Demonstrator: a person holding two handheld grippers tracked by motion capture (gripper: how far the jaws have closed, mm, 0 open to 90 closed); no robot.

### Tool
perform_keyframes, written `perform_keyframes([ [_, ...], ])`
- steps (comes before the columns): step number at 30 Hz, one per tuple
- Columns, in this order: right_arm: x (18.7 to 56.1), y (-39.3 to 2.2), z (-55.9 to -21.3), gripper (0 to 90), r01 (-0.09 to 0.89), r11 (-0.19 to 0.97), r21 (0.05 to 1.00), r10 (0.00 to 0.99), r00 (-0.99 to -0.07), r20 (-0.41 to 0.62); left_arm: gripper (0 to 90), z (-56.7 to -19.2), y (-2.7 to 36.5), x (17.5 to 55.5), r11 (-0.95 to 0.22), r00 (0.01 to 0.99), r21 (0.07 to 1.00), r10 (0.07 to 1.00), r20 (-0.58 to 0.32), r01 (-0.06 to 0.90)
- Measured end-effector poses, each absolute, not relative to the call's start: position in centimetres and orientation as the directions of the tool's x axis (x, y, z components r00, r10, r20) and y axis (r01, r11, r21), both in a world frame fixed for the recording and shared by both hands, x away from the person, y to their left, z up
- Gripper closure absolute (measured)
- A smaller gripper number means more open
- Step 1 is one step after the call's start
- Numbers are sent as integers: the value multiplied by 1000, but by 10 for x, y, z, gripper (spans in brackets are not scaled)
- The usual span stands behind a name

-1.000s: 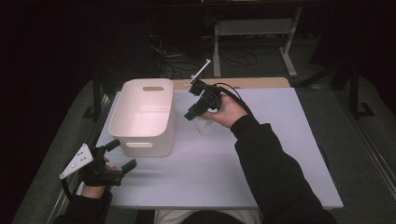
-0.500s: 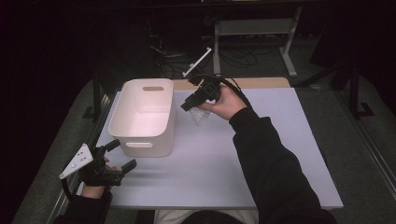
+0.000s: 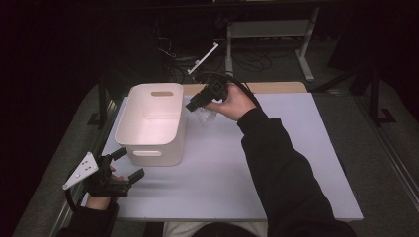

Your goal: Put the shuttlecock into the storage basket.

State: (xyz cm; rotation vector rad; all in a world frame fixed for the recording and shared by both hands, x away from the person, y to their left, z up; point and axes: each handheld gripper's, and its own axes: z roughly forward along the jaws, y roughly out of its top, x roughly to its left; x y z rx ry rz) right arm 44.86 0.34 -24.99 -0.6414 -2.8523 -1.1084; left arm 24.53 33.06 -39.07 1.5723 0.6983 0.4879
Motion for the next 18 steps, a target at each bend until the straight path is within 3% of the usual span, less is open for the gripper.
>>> perform_keyframes([
  [18, 448, 24, -237, 634, 329, 654, 681, 331, -934, 134, 0, -391, 331, 244, -31, 722, 988, 686, -89, 151],
])
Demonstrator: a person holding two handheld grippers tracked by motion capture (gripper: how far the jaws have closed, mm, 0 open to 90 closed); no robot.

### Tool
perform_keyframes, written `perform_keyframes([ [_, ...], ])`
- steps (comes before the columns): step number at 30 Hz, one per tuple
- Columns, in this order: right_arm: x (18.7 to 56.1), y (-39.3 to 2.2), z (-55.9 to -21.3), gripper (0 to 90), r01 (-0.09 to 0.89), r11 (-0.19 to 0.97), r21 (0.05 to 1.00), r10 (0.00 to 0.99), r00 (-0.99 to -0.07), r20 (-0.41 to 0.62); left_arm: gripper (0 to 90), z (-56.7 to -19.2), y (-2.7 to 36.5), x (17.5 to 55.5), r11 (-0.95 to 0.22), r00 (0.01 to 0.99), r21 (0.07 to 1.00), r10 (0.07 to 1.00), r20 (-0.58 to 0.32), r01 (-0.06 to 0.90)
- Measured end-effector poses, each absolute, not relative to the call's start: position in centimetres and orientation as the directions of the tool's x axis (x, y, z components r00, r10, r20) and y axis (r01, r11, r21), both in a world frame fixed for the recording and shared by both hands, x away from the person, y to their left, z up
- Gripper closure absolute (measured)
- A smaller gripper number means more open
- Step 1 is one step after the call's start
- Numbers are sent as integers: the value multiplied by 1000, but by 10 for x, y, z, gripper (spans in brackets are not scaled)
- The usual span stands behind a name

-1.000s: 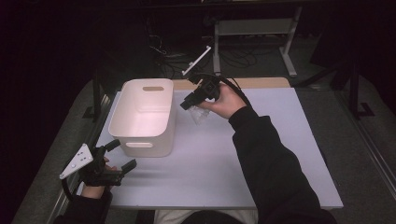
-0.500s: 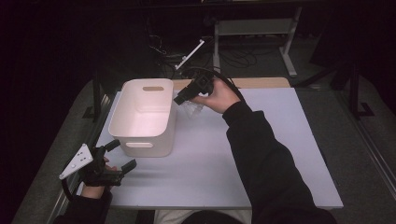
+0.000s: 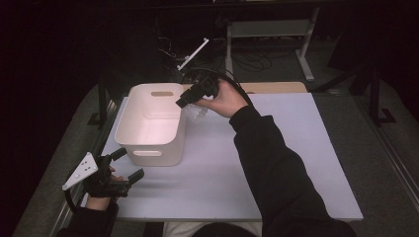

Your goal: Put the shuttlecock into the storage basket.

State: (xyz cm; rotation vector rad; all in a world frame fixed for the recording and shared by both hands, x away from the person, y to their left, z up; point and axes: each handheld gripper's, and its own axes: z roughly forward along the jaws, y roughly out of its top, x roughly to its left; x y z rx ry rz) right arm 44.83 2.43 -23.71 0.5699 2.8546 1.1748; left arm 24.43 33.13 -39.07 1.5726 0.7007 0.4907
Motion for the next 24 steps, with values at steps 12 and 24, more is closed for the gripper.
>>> perform_keyframes([
  [12, 450, 42, -238, 634, 308, 654, 691, 309, -943, 127, 0, -391, 332, 244, -28, 722, 988, 686, -93, 154],
  [24, 450, 53, -234, 634, 297, 652, 698, 299, -946, 123, 0, -391, 332, 244, -28, 722, 988, 686, -92, 153],
])
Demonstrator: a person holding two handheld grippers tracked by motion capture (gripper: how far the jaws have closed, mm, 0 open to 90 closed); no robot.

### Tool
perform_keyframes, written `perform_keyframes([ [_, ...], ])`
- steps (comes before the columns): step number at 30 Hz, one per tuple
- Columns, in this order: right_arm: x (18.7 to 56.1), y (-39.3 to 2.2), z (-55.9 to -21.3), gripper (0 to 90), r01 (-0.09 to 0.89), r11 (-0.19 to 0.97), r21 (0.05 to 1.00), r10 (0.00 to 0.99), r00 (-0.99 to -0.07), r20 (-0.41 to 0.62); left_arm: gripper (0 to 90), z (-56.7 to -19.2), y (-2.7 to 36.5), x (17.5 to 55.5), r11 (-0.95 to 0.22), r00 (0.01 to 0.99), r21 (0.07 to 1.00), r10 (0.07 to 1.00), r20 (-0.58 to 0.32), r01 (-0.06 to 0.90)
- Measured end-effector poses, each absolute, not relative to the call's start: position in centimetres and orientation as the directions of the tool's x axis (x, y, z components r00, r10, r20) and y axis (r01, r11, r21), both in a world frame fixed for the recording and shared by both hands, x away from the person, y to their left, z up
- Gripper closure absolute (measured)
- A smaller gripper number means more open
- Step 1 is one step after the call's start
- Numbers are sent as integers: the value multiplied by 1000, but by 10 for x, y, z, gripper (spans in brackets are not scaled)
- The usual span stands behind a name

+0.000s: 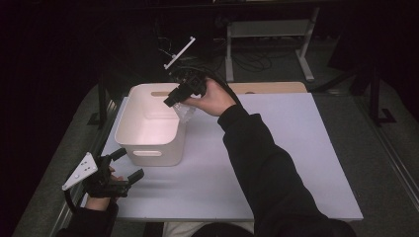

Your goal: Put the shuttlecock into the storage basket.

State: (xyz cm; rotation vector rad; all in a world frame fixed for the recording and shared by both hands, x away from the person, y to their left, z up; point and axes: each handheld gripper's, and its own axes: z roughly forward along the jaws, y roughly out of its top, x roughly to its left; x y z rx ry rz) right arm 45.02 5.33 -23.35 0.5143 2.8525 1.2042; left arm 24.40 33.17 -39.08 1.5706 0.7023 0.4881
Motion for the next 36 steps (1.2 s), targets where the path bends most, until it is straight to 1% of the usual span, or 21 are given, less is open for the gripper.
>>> perform_keyframes([
  [4, 451, 56, -234, 634, 295, 649, 701, 296, -947, 125, 0, -391, 332, 244, -28, 722, 988, 686, -93, 154],
  [7, 453, 67, -235, 634, 290, 651, 701, 287, -949, 127, 0, -391, 332, 244, -27, 722, 988, 686, -93, 153],
  [19, 455, 88, -236, 634, 275, 668, 692, 263, -956, 127, 0, -391, 332, 244, -27, 723, 988, 685, -92, 152],
  [36, 459, 107, -243, 634, 273, 672, 688, 254, -958, 132, 0, -391, 332, 243, -27, 723, 988, 685, -91, 151],
])
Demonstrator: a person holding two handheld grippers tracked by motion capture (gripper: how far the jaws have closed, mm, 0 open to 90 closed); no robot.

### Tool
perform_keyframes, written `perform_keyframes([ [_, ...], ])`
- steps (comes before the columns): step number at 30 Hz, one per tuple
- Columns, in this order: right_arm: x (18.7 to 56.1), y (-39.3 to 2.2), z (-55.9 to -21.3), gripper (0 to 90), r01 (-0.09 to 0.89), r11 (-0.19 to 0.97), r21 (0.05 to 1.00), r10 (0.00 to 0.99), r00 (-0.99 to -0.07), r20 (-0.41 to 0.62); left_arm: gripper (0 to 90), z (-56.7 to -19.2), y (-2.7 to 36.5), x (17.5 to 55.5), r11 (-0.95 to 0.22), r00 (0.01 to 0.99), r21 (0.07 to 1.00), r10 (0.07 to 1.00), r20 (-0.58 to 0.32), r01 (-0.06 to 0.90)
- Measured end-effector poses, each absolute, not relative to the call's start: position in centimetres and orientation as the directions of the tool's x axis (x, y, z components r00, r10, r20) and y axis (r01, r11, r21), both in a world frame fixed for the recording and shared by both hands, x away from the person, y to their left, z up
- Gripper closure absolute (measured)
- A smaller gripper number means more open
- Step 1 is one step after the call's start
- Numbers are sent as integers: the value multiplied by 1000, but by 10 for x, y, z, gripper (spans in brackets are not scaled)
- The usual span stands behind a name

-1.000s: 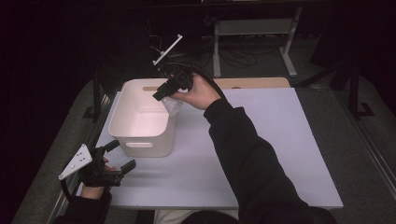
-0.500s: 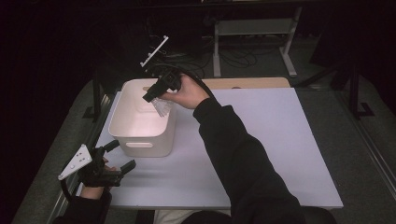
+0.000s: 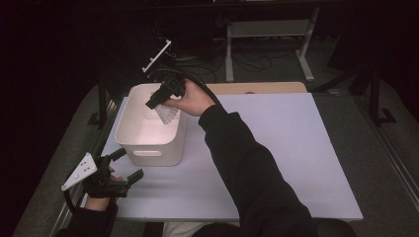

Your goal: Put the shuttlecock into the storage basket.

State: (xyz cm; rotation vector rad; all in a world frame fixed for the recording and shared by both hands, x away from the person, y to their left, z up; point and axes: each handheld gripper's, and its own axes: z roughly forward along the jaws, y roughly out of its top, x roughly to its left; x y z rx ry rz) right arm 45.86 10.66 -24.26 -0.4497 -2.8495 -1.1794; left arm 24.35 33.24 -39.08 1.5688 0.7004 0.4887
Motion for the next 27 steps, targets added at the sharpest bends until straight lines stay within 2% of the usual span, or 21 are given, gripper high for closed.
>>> perform_keyframes([
  [27, 463, 135, -277, 634, 285, 709, 645, 232, -958, 169, 0, -391, 333, 243, -27, 719, 988, 688, -93, 154],
])
